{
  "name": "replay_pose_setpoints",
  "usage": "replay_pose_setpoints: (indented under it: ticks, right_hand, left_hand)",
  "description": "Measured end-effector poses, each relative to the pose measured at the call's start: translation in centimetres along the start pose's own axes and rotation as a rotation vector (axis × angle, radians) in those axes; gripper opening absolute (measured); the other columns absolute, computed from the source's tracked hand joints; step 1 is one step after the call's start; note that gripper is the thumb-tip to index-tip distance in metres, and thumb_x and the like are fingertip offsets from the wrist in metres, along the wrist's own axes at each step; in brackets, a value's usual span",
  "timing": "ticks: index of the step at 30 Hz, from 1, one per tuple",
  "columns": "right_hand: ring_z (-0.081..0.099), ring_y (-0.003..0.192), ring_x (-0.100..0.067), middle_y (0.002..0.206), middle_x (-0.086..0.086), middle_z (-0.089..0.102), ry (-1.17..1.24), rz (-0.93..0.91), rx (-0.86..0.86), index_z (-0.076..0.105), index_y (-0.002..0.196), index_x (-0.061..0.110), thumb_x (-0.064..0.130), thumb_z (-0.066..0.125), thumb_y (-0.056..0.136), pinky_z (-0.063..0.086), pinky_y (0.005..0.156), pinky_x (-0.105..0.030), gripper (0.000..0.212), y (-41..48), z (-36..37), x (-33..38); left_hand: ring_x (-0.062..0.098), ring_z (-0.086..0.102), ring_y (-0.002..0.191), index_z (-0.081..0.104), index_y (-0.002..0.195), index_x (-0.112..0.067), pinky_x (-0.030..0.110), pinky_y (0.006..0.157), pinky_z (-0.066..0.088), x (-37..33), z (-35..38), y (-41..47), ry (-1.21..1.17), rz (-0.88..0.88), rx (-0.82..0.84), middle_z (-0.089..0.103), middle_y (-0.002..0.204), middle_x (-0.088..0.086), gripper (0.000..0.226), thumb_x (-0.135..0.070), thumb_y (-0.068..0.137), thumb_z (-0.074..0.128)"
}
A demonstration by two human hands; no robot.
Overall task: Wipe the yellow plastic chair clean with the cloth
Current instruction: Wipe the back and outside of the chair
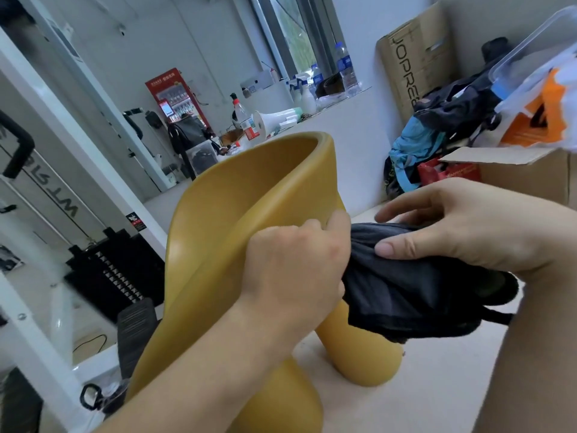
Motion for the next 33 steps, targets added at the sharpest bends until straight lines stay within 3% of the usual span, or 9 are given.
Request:
replay_pose_setpoints:
  ticks: [5, 9, 12, 15, 20, 24, 28, 30, 33]
  right_hand:
    - [0.072, 0.079, -0.024, 0.074, -0.003, 0.075, 0.051, -0.08, -0.122, 0.078, 0.078, 0.022, 0.022, 0.079, 0.072, 0.057, 0.08, -0.04, 0.006, 0.2, -1.6, -1.4]
    - [0.068, 0.074, -0.027, 0.078, -0.014, 0.072, 0.575, -0.303, -0.187, 0.074, 0.082, 0.008, 0.003, 0.072, 0.077, 0.055, 0.069, -0.035, 0.007, 0.9, -1.1, -0.4]
    - [0.064, 0.071, -0.016, 0.074, -0.007, 0.068, 0.916, -0.478, -0.13, 0.071, 0.082, 0.009, 0.005, 0.069, 0.075, 0.053, 0.066, -0.025, 0.009, 1.8, 0.6, 1.0]
    - [0.062, 0.067, -0.009, 0.072, 0.0, 0.066, 1.145, -0.537, -0.152, 0.065, 0.088, 0.007, 0.007, 0.065, 0.08, 0.052, 0.065, -0.02, 0.008, 2.3, 1.5, 1.5]
    - [0.062, 0.058, -0.007, 0.065, 0.003, 0.066, 1.032, -0.396, -0.322, 0.062, 0.085, 0.01, -0.009, 0.063, 0.081, 0.051, 0.056, -0.018, 0.02, 3.2, 1.6, 0.3]
    - [0.062, 0.069, -0.014, 0.077, -0.002, 0.064, 1.014, -0.429, -0.426, 0.058, 0.084, 0.015, -0.001, 0.064, 0.084, 0.05, 0.059, -0.022, 0.017, 3.5, 1.6, 0.0]
    - [0.062, 0.08, -0.008, 0.087, 0.005, 0.068, 0.758, -0.574, -0.324, 0.07, 0.096, 0.017, 0.019, 0.068, 0.081, 0.05, 0.072, -0.021, 0.016, 3.5, 3.0, 3.5]
    - [0.062, 0.093, -0.006, 0.1, 0.001, 0.066, 0.641, -0.566, -0.526, 0.07, 0.099, 0.022, 0.017, 0.07, 0.081, 0.048, 0.087, -0.021, 0.019, 4.1, 4.3, 4.0]
    - [0.054, 0.094, 0.006, 0.105, -0.005, 0.059, 0.756, -0.367, -0.987, 0.067, 0.107, 0.024, 0.017, 0.063, 0.089, 0.041, 0.087, -0.01, 0.019, 4.7, 7.8, 0.6]
  left_hand:
    - [0.022, 0.032, 0.033, 0.058, 0.072, -0.013, 0.013, 0.048, 0.008, 1.2, 0.4, -0.2, -0.099, -0.094, -0.036, 0.046, 0.043, -0.001, 0.018, -0.014, 0.056, 0.05]
    - [0.026, 0.053, 0.052, 0.052, 0.089, -0.023, 0.027, 0.041, 0.034, 0.6, 0.9, -0.4, -0.163, -0.077, 0.088, 0.058, 0.06, -0.003, 0.017, -0.031, 0.074, 0.049]
    - [0.01, 0.062, 0.087, 0.053, 0.1, -0.031, 0.036, 0.075, 0.053, -0.3, 2.7, -1.1, -0.83, -0.171, 0.371, 0.066, 0.092, -0.011, 0.027, -0.037, 0.073, 0.055]
    - [0.001, 0.066, 0.088, 0.062, 0.102, -0.027, 0.031, 0.078, 0.056, 0.4, 3.7, -0.8, -1.336, -0.407, 0.24, 0.069, 0.097, -0.012, 0.033, -0.041, 0.072, 0.065]
    - [0.021, 0.065, 0.057, 0.056, 0.07, -0.012, 0.043, 0.057, 0.052, 0.3, 1.7, 0.7, -0.908, -0.307, -0.061, 0.062, 0.058, 0.005, 0.024, -0.029, 0.086, 0.059]
    - [0.032, 0.057, 0.058, 0.057, 0.071, -0.016, 0.04, 0.051, 0.049, 2.0, -2.4, 2.1, -0.267, -0.181, -0.328, 0.058, 0.059, 0.002, 0.022, -0.034, 0.083, 0.053]
    - [0.024, 0.058, 0.066, 0.06, 0.072, -0.02, 0.039, 0.062, 0.05, 6.6, -3.2, 3.4, -0.321, -0.201, -0.279, 0.062, 0.066, -0.003, 0.018, -0.034, 0.082, 0.059]
    - [0.014, 0.059, 0.073, 0.065, 0.078, -0.025, 0.03, 0.069, 0.049, 8.4, -2.6, 3.7, -0.399, -0.202, -0.192, 0.064, 0.075, -0.008, 0.011, -0.032, 0.085, 0.062]
    - [-0.003, 0.058, 0.083, 0.063, 0.105, -0.038, 0.012, 0.066, 0.043, 9.7, 0.0, 2.3, -0.582, -0.219, 0.111, 0.061, 0.093, -0.018, 0.016, -0.039, 0.091, 0.055]
Point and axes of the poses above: each hand's wrist, its own y-axis towards the middle knuckle, its own z-axis out of the palm, x = y × z, the point moved 8 cm from there along y, towards the middle knuckle
